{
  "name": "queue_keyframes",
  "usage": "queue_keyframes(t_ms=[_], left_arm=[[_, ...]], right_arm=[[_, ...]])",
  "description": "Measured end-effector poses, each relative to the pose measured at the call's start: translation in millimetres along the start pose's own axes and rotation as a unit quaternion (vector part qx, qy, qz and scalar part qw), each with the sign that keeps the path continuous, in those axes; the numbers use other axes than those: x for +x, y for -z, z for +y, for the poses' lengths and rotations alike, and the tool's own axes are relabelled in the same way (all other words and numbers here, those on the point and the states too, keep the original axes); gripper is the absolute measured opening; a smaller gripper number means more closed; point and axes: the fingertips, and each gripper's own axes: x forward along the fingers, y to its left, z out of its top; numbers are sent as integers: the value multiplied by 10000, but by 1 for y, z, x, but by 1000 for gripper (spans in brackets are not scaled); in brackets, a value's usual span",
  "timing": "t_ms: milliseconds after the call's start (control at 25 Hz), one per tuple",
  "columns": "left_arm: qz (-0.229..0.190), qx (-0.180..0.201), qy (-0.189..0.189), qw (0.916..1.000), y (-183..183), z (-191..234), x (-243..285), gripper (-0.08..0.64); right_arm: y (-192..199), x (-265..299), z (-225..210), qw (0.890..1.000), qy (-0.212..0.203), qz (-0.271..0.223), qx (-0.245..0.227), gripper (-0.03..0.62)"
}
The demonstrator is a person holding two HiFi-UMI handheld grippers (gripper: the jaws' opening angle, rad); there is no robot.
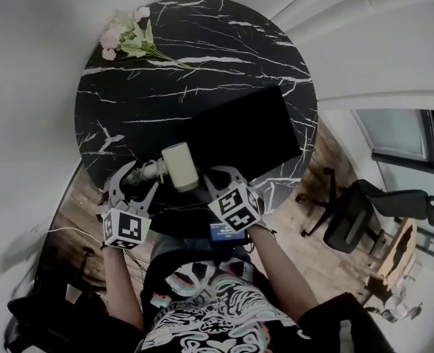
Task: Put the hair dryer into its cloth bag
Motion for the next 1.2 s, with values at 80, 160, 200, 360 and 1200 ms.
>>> queue_keyframes(t_ms=[80,160,200,360,1200], left_arm=[[46,-39,82,9999,1,3,1,283],[122,-37,168,9998,1,5,2,303],[157,-32,230,9996,1,5,2,308],[373,95,603,9974,8,-10,5,308],[1035,1083,848,9851,30,-28,29,350]], right_arm=[[-1,-2,0,9995,-53,-113,295,44],[-3,-6,-1,9976,-128,-242,643,44],[-4,-7,-3,9967,-131,-294,746,44],[-1,-10,-4,9956,-148,-334,857,44],[4,-17,-4,9918,-222,-485,1160,46]])
